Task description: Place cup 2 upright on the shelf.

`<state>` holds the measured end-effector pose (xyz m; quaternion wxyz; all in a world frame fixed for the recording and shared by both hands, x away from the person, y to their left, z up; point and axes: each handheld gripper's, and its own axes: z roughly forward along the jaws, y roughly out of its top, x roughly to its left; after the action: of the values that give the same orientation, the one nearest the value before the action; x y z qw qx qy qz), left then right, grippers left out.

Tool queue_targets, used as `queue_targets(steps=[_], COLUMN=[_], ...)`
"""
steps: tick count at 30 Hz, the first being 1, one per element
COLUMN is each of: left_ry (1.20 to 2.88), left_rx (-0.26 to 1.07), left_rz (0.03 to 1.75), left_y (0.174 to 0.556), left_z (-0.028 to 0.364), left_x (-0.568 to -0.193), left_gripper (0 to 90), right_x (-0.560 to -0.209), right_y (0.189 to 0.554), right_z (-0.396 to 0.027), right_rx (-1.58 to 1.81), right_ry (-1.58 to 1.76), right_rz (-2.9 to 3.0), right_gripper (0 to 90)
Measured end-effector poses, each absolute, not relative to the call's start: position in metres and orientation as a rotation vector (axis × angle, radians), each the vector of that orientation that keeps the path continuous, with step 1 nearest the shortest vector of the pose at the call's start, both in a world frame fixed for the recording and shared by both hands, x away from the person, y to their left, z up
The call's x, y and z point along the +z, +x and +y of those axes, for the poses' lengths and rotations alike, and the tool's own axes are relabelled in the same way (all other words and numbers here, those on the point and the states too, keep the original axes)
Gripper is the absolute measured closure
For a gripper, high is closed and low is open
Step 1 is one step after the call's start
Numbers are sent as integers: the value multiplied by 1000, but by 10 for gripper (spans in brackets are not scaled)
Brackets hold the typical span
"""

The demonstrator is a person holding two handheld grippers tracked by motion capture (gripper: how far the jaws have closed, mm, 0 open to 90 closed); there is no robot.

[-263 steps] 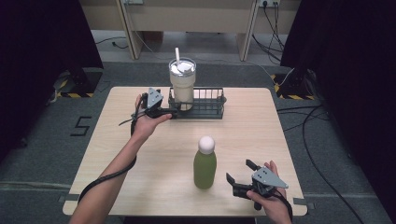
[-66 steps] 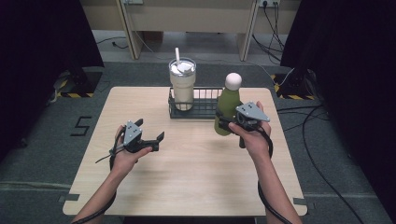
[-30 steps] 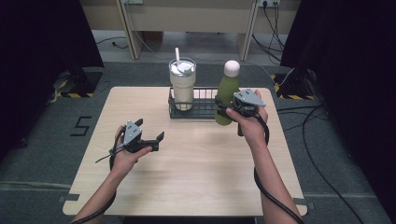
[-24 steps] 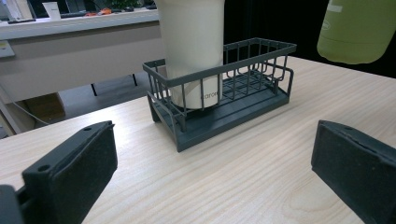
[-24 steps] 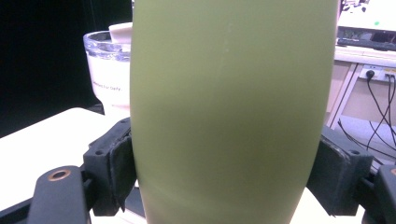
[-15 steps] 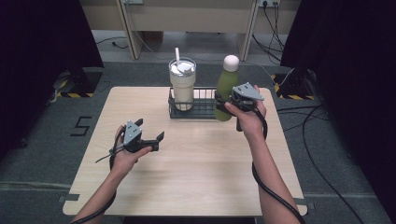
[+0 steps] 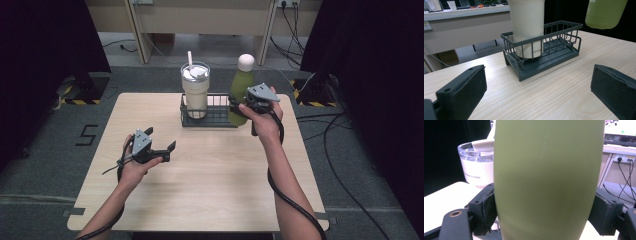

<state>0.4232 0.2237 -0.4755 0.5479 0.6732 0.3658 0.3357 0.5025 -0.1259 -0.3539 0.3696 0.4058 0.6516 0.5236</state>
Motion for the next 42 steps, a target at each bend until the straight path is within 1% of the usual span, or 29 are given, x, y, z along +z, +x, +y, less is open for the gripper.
queue_targets(steps=[19,42], left_ry=[1593,1587], left_rx=[793,793], left_rz=[868,873], left_y=[423,423], left_z=[224,227], left_x=[-475,-475], left_gripper=[0,0], right_x=[-346,-336], right_y=[521,551], right_z=[-118,-106], right_rx=[1330,1313], right_ry=[1058,1100], right_rz=[1666,1643], right_gripper=[210,210])
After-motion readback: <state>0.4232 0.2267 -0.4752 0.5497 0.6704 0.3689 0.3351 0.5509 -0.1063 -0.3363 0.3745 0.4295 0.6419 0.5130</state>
